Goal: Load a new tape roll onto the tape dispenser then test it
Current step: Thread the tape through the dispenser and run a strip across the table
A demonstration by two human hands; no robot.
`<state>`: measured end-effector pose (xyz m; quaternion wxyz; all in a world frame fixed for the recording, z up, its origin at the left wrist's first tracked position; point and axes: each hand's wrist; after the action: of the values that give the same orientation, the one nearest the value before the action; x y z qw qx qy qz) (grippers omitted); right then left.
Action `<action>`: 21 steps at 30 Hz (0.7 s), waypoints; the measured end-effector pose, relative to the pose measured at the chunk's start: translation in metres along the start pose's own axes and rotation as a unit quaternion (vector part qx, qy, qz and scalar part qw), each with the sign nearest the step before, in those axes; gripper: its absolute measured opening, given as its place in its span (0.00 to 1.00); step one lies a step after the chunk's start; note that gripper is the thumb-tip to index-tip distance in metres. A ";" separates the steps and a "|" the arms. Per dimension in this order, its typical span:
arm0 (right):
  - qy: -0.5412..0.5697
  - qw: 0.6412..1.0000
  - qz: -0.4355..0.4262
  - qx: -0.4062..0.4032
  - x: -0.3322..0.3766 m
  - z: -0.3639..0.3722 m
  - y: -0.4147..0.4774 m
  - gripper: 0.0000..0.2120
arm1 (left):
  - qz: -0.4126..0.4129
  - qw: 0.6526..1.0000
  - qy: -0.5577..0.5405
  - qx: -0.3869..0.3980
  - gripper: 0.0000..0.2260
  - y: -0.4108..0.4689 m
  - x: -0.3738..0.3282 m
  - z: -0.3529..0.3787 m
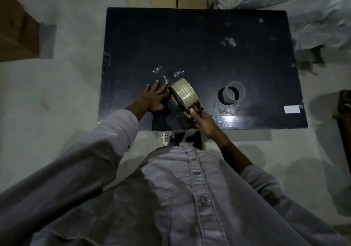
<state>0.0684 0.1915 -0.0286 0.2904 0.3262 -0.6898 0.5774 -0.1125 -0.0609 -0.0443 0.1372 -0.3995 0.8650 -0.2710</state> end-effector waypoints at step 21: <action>0.031 0.994 -0.050 -0.088 -0.147 -0.077 -0.116 0.27 | 0.050 0.996 0.043 -0.066 0.47 -0.062 -0.133 0.040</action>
<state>0.2525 0.2702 -0.0595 0.3675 0.3152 -0.7114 0.5094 0.0293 -0.0059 -0.0381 0.0867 -0.3518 0.9049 -0.2233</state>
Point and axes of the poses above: each hand's wrist, its own y-axis towards the middle knuckle, its own z-axis out of the palm, x = y × z, and after that the axes turned 2 degrees about -x, right-handed
